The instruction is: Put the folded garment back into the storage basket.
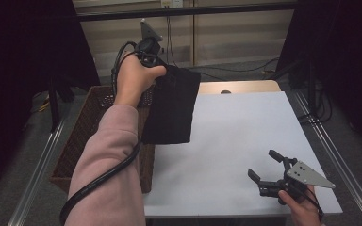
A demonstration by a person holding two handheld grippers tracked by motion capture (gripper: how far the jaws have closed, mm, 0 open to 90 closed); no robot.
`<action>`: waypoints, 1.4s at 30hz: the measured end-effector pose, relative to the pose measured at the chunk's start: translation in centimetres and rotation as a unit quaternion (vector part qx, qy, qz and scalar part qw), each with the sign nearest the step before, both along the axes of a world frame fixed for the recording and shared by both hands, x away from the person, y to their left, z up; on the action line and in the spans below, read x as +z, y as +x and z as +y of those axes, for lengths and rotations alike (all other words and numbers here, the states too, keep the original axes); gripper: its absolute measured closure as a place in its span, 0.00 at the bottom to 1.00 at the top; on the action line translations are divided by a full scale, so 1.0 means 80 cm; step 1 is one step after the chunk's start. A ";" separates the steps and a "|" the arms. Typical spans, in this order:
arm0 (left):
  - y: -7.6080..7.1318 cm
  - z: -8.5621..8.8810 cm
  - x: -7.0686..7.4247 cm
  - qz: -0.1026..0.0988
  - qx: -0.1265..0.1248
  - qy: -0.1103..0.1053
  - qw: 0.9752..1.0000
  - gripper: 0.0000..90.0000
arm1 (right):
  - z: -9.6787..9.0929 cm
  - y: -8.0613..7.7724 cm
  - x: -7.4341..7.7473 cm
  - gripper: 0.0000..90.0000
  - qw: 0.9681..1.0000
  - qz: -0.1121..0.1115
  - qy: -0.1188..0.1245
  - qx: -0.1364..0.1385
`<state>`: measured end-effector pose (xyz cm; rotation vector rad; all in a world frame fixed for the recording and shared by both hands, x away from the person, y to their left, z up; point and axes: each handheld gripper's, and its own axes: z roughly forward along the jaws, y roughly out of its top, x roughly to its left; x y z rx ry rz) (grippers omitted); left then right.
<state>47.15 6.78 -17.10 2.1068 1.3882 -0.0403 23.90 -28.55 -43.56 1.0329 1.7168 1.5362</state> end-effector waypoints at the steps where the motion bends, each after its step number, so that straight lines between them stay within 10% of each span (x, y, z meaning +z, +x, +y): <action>1: 0.000 0.001 0.001 0.000 0.002 -0.003 1.000 0.88 | 0.000 0.000 0.000 0.02 1.000 0.002 -0.002 -0.002; 42: -0.008 0.039 0.056 0.009 0.015 0.008 1.000 0.88 | 0.001 0.001 0.000 0.02 1.000 -0.004 0.004 0.005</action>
